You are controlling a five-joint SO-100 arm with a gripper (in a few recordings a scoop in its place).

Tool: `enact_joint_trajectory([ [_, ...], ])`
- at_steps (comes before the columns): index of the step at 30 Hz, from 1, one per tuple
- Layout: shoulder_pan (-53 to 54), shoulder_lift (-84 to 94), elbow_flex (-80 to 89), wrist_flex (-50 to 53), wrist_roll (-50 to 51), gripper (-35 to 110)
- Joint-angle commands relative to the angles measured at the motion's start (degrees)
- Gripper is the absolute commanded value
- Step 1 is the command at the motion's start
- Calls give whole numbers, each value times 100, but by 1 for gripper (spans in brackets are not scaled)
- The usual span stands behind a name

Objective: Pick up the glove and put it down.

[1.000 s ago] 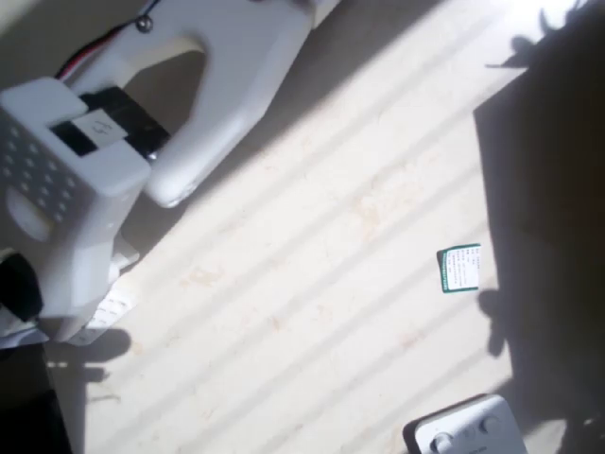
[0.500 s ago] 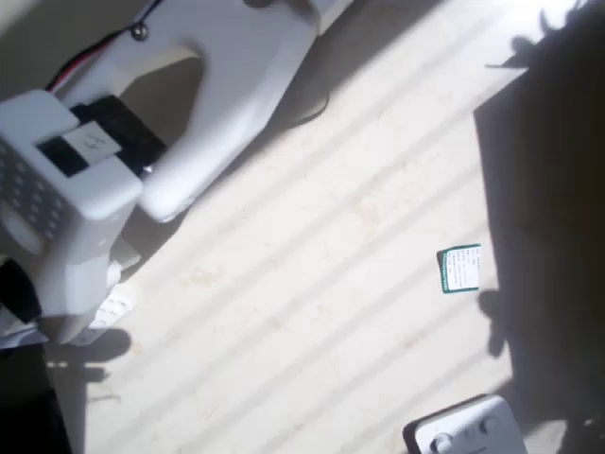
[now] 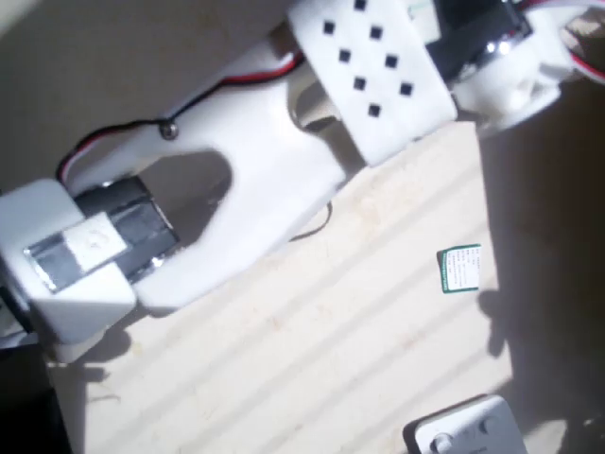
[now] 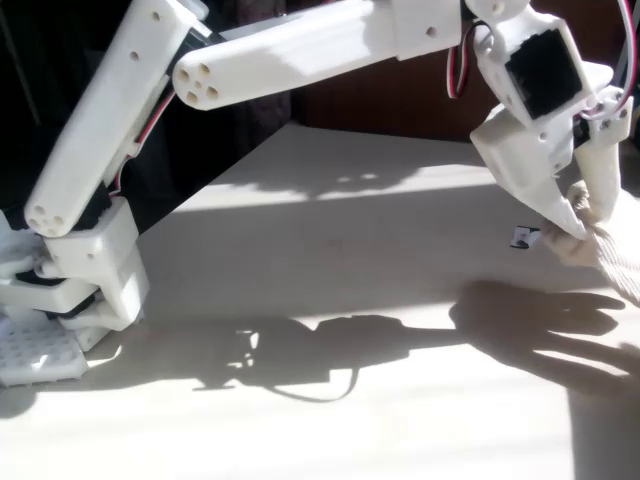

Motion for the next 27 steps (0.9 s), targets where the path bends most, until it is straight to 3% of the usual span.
enact_joint_trajectory([
  [1,492,650,-185,246,-193,0],
  [12,2021,861,-185,1081,-220,0],
  [27,3243,360,-105,1090,-229,0],
])
